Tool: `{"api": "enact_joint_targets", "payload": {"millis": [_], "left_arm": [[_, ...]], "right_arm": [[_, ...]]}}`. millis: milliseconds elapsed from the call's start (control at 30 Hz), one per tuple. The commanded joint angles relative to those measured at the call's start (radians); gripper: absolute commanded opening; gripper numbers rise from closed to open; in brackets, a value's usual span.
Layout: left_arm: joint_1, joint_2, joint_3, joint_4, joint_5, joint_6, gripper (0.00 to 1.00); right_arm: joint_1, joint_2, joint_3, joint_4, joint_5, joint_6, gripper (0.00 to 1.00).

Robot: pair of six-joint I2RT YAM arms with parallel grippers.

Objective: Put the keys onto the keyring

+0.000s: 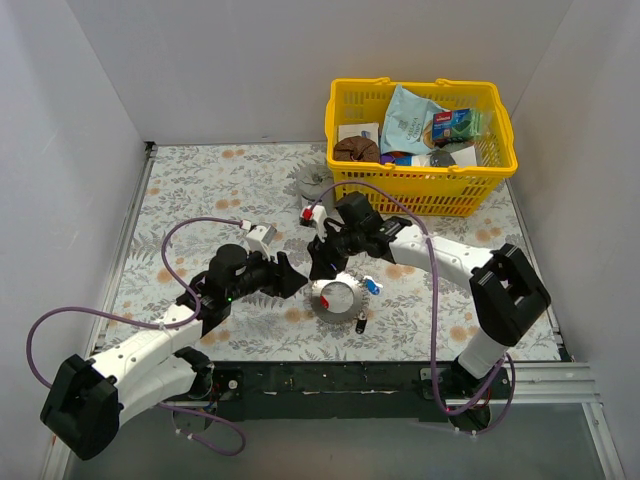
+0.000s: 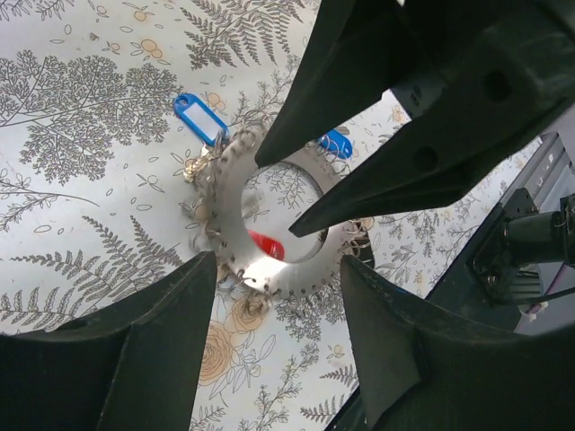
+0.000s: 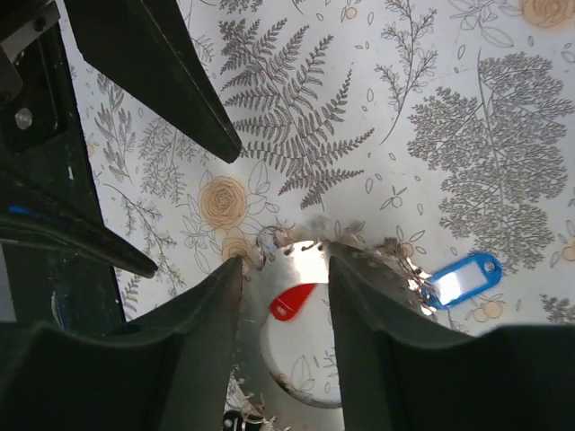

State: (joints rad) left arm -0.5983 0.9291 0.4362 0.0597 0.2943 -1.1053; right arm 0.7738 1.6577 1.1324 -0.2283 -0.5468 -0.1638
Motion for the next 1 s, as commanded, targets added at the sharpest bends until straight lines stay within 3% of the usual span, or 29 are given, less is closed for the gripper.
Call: {"api": "enact_joint_targets", "payload": {"millis": [0,67,500,967], "left_arm": [[0.003,0.017,0.015,0.009,-0.023,-0.001,0.57],[0.003,0.023,0.013,0.025,-0.018,-0.002,0.58],[0.009,0.051,0.007,0.037,-0.007,-0.051,0.58],[0.1,-0.05,-0.146,0.094,0.143,-0.269,0.57]], "right_arm": [[-0.011,-0.079,0.029,0.095,0.069,0.09,0.56],[-0.024,-0.122,0.017,0.09,0.117,0.104,0.63],[-0.088,-0.211,-0.112,0.038,0.021,0.084,0.67],[-0.061,-0.199,-0.201,0.067,-0.113,0.061,0.54]]}}
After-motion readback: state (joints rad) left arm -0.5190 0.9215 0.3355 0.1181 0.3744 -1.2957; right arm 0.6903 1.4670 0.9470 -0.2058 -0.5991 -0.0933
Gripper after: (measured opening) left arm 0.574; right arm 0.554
